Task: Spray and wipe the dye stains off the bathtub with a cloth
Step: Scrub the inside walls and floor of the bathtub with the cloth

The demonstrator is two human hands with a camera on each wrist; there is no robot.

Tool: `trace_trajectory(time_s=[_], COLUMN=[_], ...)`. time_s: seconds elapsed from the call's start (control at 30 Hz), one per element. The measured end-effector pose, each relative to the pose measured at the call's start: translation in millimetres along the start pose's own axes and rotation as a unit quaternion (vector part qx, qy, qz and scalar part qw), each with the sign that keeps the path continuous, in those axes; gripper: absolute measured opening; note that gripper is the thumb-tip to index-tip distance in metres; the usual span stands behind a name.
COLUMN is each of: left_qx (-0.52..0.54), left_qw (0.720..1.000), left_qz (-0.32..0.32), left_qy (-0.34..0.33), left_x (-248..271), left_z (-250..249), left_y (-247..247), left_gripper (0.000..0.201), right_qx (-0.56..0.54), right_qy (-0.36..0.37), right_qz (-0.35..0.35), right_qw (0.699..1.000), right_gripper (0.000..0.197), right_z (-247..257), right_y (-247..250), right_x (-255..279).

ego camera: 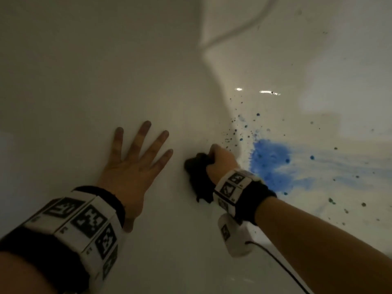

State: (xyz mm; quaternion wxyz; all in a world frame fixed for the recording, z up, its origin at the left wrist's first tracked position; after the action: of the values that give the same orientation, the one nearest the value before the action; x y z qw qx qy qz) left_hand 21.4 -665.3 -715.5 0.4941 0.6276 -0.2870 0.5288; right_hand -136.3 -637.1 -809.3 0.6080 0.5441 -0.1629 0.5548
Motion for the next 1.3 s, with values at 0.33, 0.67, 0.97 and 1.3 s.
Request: trace_trajectory(time_s=[0.33,0.67,0.97,1.3], left_qx=[0.013,0.048,0.058,0.049], left_qw=[0.976,0.967,0.968,0.964], left_qz=[-0.193,-0.223,-0.222,-0.234], left_qy=[0.105,0.109,0.104,0.115], left_x=[-42,-47,-54,-51], left_z=[33,31,30,30], left_y=[87,89,92,95], left_gripper=[0.106,0.108,0.099,0.090], right_qx=[-0.064,0.120,0.395,0.369], right_qy=[0.192,0.314,0.185,0.222], right_qz=[-0.442,-0.527,-0.222,-0.180], right_qw=[0.874,0.781,0.872,0.885], right_gripper=[0.018,0.031,0.061,0.044], right_z=[47,136,127,109], right_y=[239,274,131,110], right_x=[40,50,-64,-13])
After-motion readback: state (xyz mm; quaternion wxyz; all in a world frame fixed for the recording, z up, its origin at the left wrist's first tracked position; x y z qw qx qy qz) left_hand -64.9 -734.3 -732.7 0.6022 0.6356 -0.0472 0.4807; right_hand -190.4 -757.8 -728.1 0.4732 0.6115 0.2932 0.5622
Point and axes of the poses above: each hand's wrist, its own x-axis away from the middle knuckle, its own y-axis out of the back of the hand, z = x × y, the point moved 10 cm from there along -x, towards the middle knuckle, and after that the axes turned 15 degrees about -y, right-handed, at the moved point
